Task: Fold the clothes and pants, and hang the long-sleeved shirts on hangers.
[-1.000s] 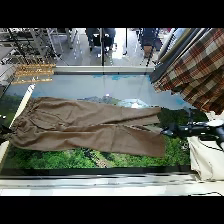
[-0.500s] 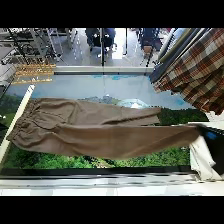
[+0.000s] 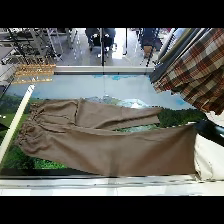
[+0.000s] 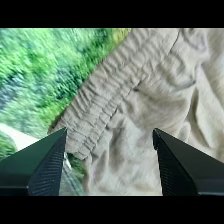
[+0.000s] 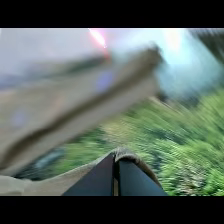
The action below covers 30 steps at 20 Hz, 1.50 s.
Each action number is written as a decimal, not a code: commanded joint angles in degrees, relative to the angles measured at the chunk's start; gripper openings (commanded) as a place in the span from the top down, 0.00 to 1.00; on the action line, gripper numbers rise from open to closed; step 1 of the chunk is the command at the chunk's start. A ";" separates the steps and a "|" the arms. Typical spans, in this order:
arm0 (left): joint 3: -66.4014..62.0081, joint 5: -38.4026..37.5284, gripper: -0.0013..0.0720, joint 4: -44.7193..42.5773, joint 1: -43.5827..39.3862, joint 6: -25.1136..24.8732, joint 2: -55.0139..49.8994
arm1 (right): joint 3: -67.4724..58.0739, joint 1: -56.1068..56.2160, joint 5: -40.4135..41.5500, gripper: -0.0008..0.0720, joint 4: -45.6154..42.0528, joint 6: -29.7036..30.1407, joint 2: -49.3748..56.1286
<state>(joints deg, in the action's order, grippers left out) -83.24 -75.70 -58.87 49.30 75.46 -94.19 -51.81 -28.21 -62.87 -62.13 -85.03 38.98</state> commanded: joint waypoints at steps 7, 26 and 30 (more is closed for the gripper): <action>9.18 3.19 0.19 -0.96 -0.33 0.15 -0.72 | -8.41 -0.61 2.97 0.21 -0.46 7.54 45.44; 14.97 14.71 0.97 7.23 -2.19 -1.16 -3.10 | 10.88 -26.32 -25.59 0.20 4.02 16.57 21.51; 9.79 12.90 0.97 9.64 4.13 -1.14 -1.92 | 11.52 -26.32 -26.03 0.20 3.76 19.69 21.51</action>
<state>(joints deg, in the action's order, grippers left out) -70.41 -61.23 -53.25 49.78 74.61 -96.95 -40.77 -54.41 -88.18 -58.30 -67.68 60.53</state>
